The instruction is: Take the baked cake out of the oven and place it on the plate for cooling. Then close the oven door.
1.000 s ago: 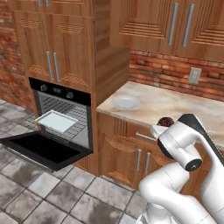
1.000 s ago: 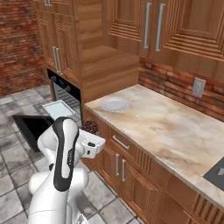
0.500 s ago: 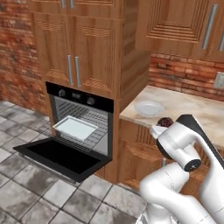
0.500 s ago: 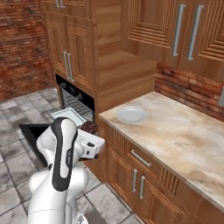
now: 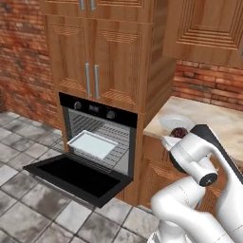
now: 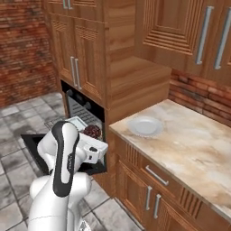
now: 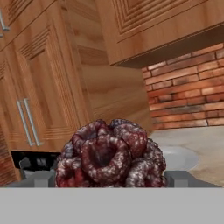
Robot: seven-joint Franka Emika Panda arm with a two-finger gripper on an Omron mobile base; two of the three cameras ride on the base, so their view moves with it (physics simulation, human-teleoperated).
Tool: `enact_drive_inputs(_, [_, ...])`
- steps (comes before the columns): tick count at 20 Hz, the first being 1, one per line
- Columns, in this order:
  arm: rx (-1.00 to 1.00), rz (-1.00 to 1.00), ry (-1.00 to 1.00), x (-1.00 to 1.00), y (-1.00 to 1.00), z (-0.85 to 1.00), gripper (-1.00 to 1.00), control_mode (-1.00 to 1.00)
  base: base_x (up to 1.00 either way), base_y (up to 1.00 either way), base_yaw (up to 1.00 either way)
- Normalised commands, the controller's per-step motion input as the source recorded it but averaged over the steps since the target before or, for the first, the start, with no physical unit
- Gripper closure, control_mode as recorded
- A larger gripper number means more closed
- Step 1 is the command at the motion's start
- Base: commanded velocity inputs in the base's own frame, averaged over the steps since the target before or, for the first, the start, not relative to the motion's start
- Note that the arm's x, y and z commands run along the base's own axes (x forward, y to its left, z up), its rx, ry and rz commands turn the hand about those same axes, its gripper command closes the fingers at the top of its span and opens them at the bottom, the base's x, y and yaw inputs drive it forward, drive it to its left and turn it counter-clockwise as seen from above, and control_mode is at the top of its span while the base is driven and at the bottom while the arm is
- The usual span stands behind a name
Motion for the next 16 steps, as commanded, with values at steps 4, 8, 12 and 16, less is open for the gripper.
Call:
enact_drive_inputs(4, [0.0,0.0,0.0,0.0,0.0,0.0,1.0,1.0,0.47,-0.08,0.0])
enact_drive_inputs(8, [0.0,0.0,0.0,0.0,0.0,0.0,1.0,1.0,0.4,-0.31,0.0])
enact_drive_inputs(12, [0.0,0.0,0.0,0.0,0.0,0.0,1.0,1.0,0.37,-0.33,0.0])
enact_drive_inputs(16, [0.0,0.0,0.0,0.0,0.0,0.0,1.0,1.0,0.33,-0.32,0.0])
